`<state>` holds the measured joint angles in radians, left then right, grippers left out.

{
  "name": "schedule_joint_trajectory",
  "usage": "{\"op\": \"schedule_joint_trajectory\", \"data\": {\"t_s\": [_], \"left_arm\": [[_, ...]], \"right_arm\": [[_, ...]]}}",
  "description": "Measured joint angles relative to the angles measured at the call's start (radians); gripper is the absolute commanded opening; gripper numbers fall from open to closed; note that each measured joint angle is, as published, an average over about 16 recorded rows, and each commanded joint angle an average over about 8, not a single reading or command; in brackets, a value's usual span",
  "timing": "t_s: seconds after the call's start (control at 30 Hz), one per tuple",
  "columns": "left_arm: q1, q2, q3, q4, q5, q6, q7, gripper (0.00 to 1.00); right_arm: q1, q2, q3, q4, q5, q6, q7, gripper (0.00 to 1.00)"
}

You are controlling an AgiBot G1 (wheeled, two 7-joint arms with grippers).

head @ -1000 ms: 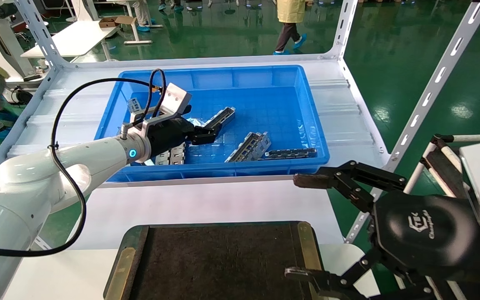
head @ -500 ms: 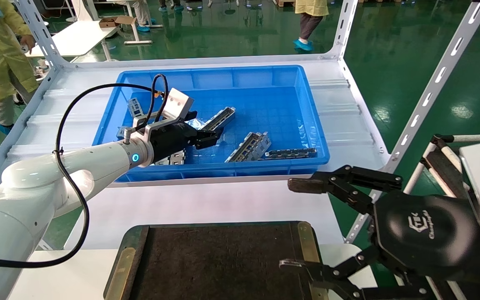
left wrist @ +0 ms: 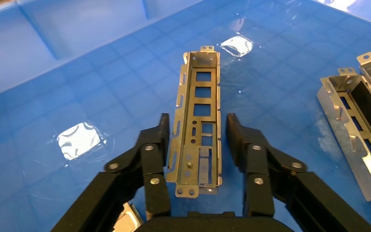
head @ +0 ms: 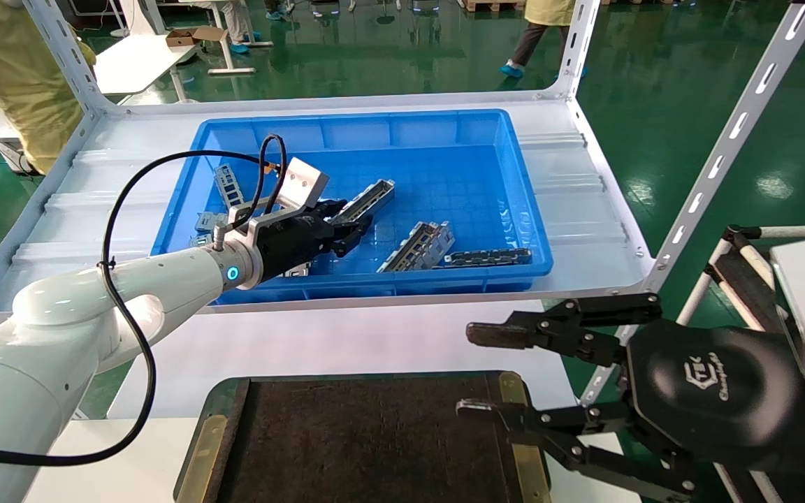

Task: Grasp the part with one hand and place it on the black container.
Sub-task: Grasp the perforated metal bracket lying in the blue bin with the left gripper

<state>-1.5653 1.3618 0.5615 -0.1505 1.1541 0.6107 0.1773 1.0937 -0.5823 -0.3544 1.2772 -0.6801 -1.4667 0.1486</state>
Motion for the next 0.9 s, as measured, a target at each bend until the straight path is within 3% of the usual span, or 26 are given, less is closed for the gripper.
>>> {"op": "schedule_joint_trajectory", "data": {"t_s": [0.6,0.9], "left_arm": [[-0.026,-0.007,0.039,-0.017,-0.066,-0.010,-0.045,0.00],[-0.064,-0.046,0.025,-0.032,-0.122,0.133,-0.036,0.00]], "right_arm": [[0.000,0.000,0.000,0.000,0.000,0.000,0.000,0.00],[0.000,0.000,0.000,0.000,0.000,0.000,0.000,0.00]]}}
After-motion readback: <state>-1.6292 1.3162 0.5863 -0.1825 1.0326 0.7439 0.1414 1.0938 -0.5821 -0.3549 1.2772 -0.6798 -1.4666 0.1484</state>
